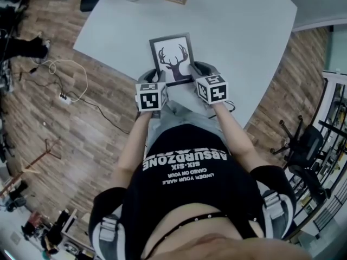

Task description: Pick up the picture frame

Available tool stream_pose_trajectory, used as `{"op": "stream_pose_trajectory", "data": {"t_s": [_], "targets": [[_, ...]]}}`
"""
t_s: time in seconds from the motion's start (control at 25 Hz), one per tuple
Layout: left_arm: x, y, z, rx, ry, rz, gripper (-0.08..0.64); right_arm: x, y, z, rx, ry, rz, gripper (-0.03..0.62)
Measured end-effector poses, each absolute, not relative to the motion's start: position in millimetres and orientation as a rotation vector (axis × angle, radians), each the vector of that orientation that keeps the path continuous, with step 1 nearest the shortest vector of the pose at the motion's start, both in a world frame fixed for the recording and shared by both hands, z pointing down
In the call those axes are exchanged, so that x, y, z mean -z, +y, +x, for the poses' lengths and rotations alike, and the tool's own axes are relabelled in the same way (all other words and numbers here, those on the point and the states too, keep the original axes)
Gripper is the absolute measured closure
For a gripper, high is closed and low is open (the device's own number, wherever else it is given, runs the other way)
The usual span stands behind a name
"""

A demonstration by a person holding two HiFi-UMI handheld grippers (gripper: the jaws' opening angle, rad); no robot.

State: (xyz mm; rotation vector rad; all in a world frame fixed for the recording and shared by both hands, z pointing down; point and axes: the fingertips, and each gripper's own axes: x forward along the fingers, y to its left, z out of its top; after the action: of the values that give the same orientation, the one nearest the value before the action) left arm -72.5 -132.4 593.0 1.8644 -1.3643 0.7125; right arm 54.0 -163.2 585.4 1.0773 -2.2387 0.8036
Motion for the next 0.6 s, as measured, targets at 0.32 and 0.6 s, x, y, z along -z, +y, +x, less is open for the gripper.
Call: {"op": "stream_pose_trajectory", "data": {"t_s": [0.32,0.6], "targets": [[-563.6,-129.4,-72.5,-0.651,-1.37,1.937,0.44,-548.1,-162.2,54.6,-0.738,-2.309,1.113,0.502],[-525.7,-127.9,-75.4,-0.594,-1.383,1.99,0.443,-513.2,-159.4,53.3,-0.711,-2.374,1.155,0.502]]}}
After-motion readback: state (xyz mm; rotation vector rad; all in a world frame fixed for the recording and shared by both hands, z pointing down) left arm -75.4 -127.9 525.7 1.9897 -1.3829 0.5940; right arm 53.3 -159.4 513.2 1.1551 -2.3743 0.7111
